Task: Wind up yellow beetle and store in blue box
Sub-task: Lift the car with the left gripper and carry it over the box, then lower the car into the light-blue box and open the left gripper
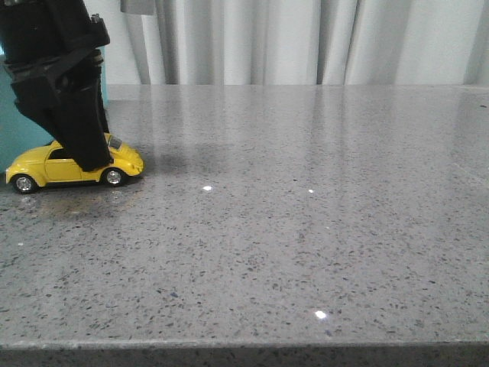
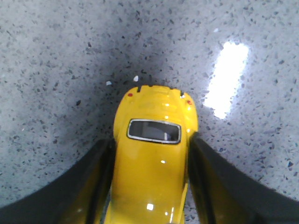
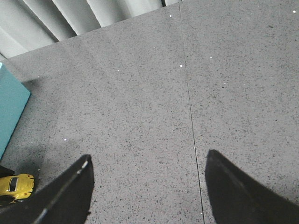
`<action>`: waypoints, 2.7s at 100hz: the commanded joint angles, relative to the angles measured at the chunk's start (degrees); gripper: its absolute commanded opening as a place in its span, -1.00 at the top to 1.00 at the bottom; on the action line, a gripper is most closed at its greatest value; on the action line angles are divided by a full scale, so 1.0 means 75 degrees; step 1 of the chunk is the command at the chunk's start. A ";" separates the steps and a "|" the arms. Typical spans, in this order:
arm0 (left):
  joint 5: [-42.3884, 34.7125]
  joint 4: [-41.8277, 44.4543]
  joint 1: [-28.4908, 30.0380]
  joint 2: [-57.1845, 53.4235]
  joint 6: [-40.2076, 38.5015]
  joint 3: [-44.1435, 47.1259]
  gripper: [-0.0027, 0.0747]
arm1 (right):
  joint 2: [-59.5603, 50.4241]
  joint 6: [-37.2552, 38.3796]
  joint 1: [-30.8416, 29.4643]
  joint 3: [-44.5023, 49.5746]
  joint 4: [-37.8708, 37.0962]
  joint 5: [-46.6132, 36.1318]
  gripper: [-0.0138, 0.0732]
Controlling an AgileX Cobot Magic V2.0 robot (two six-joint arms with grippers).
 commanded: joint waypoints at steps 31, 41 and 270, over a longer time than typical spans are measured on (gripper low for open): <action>0.0590 -0.0184 -0.0049 -0.0283 -0.0577 -0.2085 0.36 | -0.0052 -0.0113 -0.0010 -0.0192 -0.0076 -0.0579 -0.48; 0.0603 -0.0167 0.0101 -0.0297 -0.1651 -0.2983 0.36 | -0.0052 -0.0113 -0.0010 -0.0192 -0.0077 -0.0572 -0.48; 0.0030 0.0222 0.3627 0.0803 -0.6205 -0.2162 -0.12 | -0.0052 -0.0113 -0.0010 -0.0192 -0.0059 -0.0912 -0.48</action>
